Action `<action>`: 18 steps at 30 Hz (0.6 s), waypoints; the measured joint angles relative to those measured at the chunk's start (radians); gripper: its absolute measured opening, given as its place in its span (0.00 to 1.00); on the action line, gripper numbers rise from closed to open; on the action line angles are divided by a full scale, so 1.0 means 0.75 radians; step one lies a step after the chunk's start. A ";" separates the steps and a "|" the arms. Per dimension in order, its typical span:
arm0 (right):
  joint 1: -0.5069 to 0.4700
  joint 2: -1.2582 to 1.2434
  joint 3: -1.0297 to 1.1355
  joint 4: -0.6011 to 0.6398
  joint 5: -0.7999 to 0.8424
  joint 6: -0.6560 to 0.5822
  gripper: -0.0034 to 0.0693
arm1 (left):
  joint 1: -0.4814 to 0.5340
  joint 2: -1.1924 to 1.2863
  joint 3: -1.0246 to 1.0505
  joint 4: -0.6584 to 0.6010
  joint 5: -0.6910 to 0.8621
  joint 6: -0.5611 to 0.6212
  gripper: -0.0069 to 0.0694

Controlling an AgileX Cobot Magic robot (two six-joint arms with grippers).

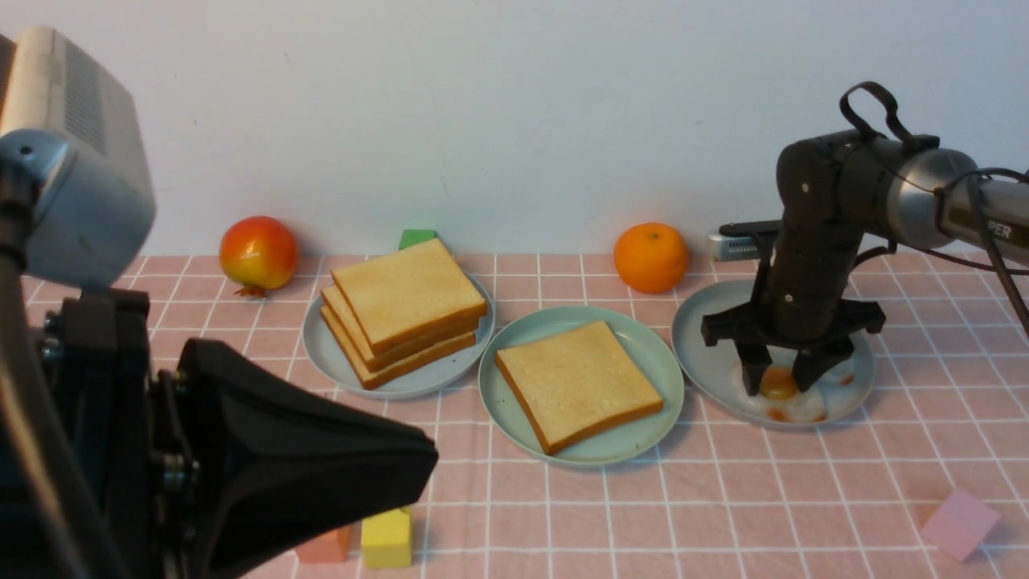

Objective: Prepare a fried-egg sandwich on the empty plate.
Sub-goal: Use the right arm to grab a fried egg

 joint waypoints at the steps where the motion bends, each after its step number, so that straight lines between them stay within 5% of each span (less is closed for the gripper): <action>1: 0.000 0.002 -0.003 0.000 0.001 -0.006 0.64 | 0.000 0.000 0.000 0.000 0.000 0.000 0.11; 13: -0.001 -0.002 -0.007 -0.020 0.021 -0.052 0.36 | 0.000 0.000 0.000 0.001 0.000 0.001 0.11; 18: -0.001 -0.020 -0.006 -0.025 0.032 -0.066 0.08 | 0.000 0.000 0.000 0.001 0.002 0.001 0.11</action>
